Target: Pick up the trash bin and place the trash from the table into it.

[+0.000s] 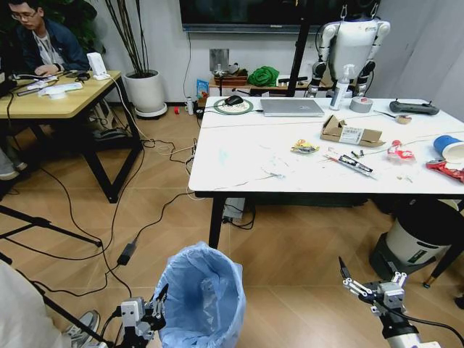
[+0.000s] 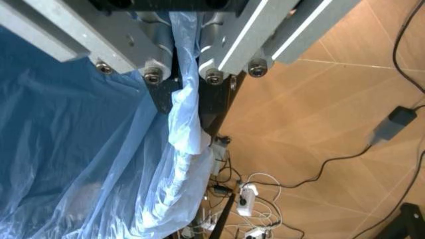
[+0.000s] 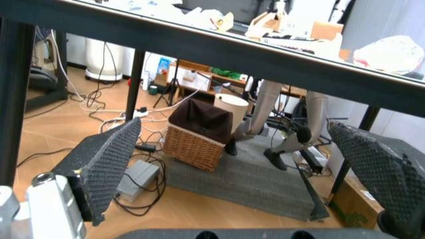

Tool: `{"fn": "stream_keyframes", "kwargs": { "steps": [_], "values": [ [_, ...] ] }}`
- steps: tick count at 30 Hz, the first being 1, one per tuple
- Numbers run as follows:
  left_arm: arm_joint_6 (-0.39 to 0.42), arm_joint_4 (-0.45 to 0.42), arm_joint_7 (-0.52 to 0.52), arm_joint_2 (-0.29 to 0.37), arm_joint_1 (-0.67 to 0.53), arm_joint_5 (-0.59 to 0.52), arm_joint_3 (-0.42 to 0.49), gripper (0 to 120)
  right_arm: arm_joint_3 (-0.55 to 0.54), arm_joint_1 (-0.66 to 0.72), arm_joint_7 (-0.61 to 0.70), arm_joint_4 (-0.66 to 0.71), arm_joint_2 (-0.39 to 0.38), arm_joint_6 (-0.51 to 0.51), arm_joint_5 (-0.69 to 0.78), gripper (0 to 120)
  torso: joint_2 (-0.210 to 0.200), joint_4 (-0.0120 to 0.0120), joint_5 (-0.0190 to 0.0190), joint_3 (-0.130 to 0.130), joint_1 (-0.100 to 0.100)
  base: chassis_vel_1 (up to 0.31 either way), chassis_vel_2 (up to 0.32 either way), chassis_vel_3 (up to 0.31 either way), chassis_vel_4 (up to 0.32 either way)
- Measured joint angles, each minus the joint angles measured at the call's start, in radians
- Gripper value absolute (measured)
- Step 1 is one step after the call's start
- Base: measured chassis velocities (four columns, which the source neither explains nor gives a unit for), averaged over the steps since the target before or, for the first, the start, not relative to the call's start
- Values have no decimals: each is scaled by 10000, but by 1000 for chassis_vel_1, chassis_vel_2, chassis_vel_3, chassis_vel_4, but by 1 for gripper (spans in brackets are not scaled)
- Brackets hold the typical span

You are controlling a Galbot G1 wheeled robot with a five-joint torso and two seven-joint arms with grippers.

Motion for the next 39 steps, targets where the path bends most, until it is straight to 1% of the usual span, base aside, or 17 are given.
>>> {"fn": "stream_keyframes", "kwargs": {
  "steps": [10,13,14,18,31,36,38,39],
  "values": [
    [0,32,-1,-19,6,11,12,0,-6,-10,23,103,-28,9,107,100,489,0,0,283,206,0,0,0,0],
    [0,31,-1,-31,18,25,18,0,-8,-18,24,140,-33,10,122,100,560,0,0,326,235,0,0,0,0],
    [0,28,-1,-46,31,45,30,0,-14,-30,25,182,-36,10,137,100,660,1,0,383,277,0,0,0,0],
    [0,20,8,-61,66,97,58,0,-17,-61,26,247,-42,10,148,100,798,1,0,457,339,0,0,0,0],
    [-39,16,55,-82,84,228,65,0,-17,-93,26,307,-58,11,162,100,1486,0,0,845,641,0,0,0,0],
    [-41,20,62,-85,73,235,66,0,-18,-93,26,307,-55,7,162,100,1599,0,0,911,688,0,0,0,0],
    [-43,25,67,-86,61,237,69,0,-13,-94,26,322,-52,-2,162,100,1744,0,0,991,751,0,0,0,0],
    [-43,25,67,-86,61,237,69,0,-13,-94,26,322,-52,-2,162,100,1744,0,0,991,751,0,0,0,0]
  ]
}}
